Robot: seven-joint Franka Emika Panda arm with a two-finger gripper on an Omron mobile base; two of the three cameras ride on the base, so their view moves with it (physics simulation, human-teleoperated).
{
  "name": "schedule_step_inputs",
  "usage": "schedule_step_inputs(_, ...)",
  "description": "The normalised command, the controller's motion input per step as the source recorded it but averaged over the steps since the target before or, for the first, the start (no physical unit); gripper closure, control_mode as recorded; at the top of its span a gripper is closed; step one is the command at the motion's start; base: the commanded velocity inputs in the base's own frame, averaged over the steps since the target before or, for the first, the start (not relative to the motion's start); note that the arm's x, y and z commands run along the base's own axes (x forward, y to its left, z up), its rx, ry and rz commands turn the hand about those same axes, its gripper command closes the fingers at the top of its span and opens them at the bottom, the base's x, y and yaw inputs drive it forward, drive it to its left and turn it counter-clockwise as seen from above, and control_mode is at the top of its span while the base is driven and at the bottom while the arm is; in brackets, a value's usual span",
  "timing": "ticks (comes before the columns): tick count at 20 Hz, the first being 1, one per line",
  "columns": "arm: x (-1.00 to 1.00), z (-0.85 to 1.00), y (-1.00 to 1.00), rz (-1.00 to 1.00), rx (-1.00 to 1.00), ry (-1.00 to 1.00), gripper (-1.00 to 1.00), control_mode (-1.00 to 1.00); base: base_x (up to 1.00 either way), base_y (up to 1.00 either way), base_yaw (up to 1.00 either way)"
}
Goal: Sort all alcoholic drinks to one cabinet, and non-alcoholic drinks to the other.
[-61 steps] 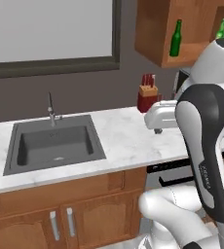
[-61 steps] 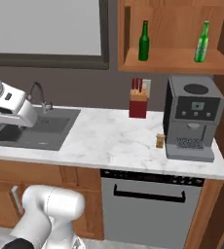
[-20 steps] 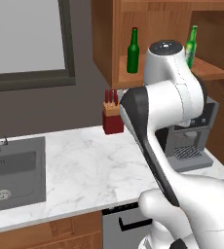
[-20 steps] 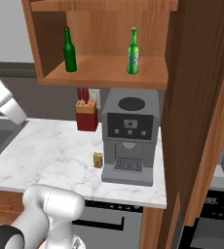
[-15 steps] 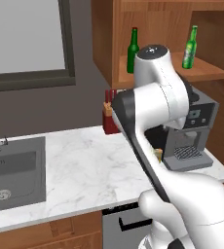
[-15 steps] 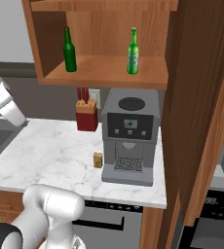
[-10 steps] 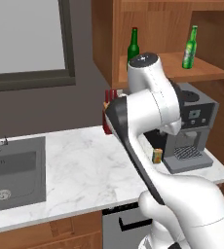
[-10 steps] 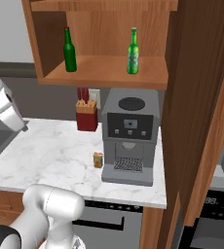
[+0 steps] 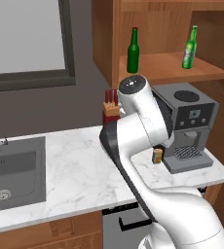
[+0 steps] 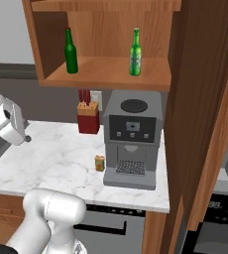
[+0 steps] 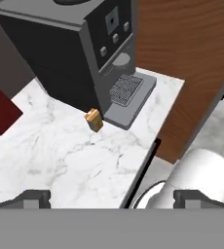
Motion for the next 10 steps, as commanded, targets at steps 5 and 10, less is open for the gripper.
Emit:
schedule_step_inputs(5, 0.28, -0.14, 0.0, -0.13, -0.09, -0.01, -1.0, -1.0, 0.0, 0.0, 0.0)
schedule_step_inputs(10, 0.28, -0.02, 0.0, -0.16, -0.12, 0.0, -1.0, -1.0, 0.0, 0.0, 0.0)
